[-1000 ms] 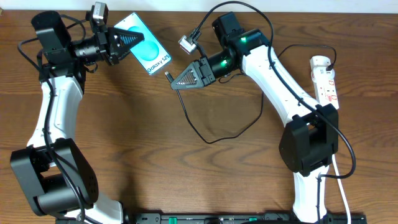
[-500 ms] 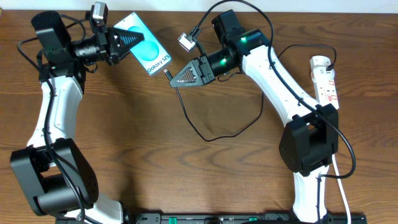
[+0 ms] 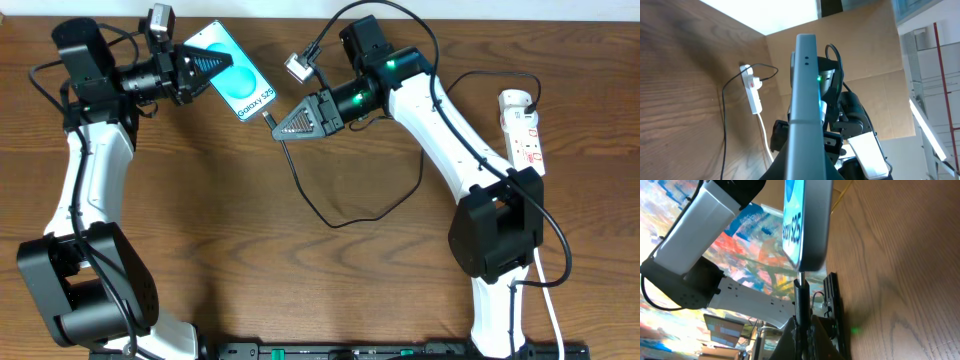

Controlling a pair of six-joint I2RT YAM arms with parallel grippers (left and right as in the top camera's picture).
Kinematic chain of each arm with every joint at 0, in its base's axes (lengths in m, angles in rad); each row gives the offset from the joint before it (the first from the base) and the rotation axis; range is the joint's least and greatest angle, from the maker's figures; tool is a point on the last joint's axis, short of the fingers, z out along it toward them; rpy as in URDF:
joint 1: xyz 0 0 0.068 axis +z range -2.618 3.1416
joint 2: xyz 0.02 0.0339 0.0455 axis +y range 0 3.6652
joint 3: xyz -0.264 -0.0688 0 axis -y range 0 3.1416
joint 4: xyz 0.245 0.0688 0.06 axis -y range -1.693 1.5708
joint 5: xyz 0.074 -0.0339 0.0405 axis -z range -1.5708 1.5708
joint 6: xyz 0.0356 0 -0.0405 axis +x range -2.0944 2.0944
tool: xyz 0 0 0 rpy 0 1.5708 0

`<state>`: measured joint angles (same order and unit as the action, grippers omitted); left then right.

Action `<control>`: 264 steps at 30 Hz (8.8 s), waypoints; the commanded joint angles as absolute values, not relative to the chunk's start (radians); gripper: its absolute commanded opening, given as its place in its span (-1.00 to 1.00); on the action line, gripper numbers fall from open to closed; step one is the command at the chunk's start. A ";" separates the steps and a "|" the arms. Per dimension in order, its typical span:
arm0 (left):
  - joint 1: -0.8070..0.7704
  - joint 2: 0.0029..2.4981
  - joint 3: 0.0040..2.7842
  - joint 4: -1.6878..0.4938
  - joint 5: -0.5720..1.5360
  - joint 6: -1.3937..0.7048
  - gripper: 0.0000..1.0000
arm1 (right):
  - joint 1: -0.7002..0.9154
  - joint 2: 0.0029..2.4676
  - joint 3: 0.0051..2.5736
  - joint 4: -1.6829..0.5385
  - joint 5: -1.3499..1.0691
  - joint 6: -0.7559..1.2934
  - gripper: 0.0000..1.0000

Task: Plug charger to phone and switch on socket

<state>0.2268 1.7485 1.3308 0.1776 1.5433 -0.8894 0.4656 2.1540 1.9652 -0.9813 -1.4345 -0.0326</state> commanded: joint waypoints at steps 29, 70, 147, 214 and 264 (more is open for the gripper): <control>0.218 1.804 1.326 0.116 1.574 -0.842 -0.85 | 0.483 2.145 1.969 -1.131 -1.438 -0.142 -0.98; 0.165 1.842 1.326 0.135 1.574 -0.850 -0.86 | 0.435 2.145 1.969 -1.167 -1.380 -0.162 -0.98; 0.125 1.842 1.326 0.511 1.573 -1.139 -0.85 | 0.421 2.145 1.969 -1.143 -1.409 -0.199 -0.98; 0.128 1.842 1.326 0.511 1.556 -1.106 -0.85 | 0.414 2.145 1.969 -1.144 -1.383 -0.176 -0.98; 0.128 1.842 1.326 0.507 1.571 -1.085 -0.85 | 0.413 2.145 1.969 -1.137 -1.391 -0.176 -0.98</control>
